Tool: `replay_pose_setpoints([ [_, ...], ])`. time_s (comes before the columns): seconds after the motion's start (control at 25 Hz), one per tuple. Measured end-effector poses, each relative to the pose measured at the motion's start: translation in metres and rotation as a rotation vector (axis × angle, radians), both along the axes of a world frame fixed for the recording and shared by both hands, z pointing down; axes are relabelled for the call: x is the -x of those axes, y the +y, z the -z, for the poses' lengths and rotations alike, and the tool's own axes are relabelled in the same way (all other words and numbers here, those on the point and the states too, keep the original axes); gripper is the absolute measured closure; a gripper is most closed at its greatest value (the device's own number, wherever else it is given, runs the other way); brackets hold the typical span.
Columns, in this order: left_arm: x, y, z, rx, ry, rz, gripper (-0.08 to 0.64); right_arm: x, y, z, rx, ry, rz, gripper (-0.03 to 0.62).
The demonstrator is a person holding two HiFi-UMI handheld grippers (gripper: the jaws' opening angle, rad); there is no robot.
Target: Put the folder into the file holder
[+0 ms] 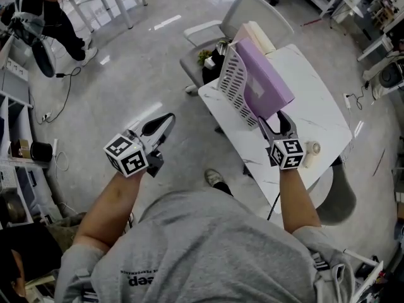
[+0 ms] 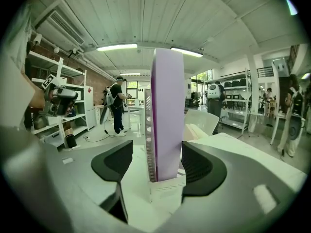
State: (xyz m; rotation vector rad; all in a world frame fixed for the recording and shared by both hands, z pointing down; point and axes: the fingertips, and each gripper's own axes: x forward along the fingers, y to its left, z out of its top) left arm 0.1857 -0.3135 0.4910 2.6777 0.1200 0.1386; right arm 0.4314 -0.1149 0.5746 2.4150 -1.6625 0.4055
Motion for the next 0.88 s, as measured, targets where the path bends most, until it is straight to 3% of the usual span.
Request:
replay_pose_setpoints([
  [0.28,0.051,-0.001,0.012,-0.011,0.029,0.013,0.500,0.030,0.012,-0.007,0.080,-0.069,-0.123,0.296],
  [0.4,0.077,-0.003,0.018,-0.021,0.039,0.026,0.500,0.051,0.004,0.000,0.068,-0.100,-0.121,0.296],
  [0.56,0.117,-0.012,0.028,-0.034,0.048,0.078,0.500,0.090,-0.031,0.021,0.041,-0.104,-0.025,0.298],
  [0.88,0.219,-0.064,0.042,-0.066,0.056,0.281,0.501,0.193,-0.162,0.070,-0.023,-0.117,0.291,0.322],
])
